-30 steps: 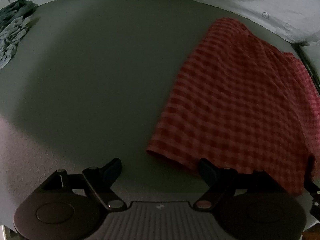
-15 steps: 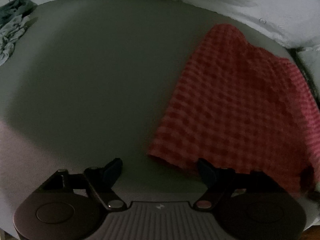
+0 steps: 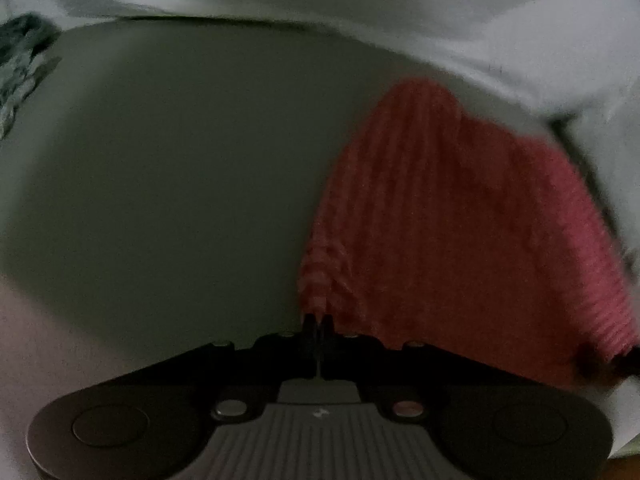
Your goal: Fold clothes
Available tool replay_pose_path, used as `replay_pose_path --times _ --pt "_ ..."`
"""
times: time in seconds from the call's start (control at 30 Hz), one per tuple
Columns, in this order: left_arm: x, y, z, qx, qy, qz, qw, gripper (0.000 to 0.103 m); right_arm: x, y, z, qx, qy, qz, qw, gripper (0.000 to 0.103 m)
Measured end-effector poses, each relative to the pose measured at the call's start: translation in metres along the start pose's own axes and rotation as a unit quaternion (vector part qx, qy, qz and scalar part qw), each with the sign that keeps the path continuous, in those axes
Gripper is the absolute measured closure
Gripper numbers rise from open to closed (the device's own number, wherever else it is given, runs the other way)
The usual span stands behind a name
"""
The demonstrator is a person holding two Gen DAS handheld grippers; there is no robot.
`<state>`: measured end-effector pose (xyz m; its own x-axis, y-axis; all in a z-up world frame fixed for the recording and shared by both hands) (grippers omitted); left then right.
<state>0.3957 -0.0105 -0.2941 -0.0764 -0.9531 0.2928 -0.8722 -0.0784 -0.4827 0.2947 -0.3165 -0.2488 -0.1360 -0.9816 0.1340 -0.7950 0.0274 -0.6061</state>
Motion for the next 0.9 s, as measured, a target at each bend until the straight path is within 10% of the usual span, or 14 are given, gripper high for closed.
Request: replay_pose_path --times 0.27,0.5,0.7,0.9 --pt "0.088 -0.083 -0.054 0.097 0.102 0.008 0.9900 0.103 0.052 0.011 -0.008 -0.013 0.003 0.068 0.998 0.059" --pt "0.275 -0.109 -0.067 0.121 0.206 0.138 0.9612 0.103 0.137 0.039 -0.020 -0.018 0.038 0.079 0.996 0.058" --pt "0.454 -0.001 0.022 -0.006 0.241 0.283 0.9286 0.096 0.251 0.069 -0.021 -0.028 0.075 0.187 0.979 0.056" --pt "0.468 0.098 0.125 -0.118 0.130 0.340 0.9239 0.068 0.310 0.089 -0.011 -0.034 0.071 0.208 0.975 0.052"
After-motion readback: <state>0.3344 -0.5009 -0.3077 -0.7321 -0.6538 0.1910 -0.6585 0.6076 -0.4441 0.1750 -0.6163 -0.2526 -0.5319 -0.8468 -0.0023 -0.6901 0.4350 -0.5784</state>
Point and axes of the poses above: each gripper's, at about its wrist camera, not at the fingertips, and z roughly the way its jaws point, x to its right, y to its underside, the point moved 10 cm from there along z, roughly the way its jaws point, and after that the axes turned 5 degrees about y, right-handed, at the moved point
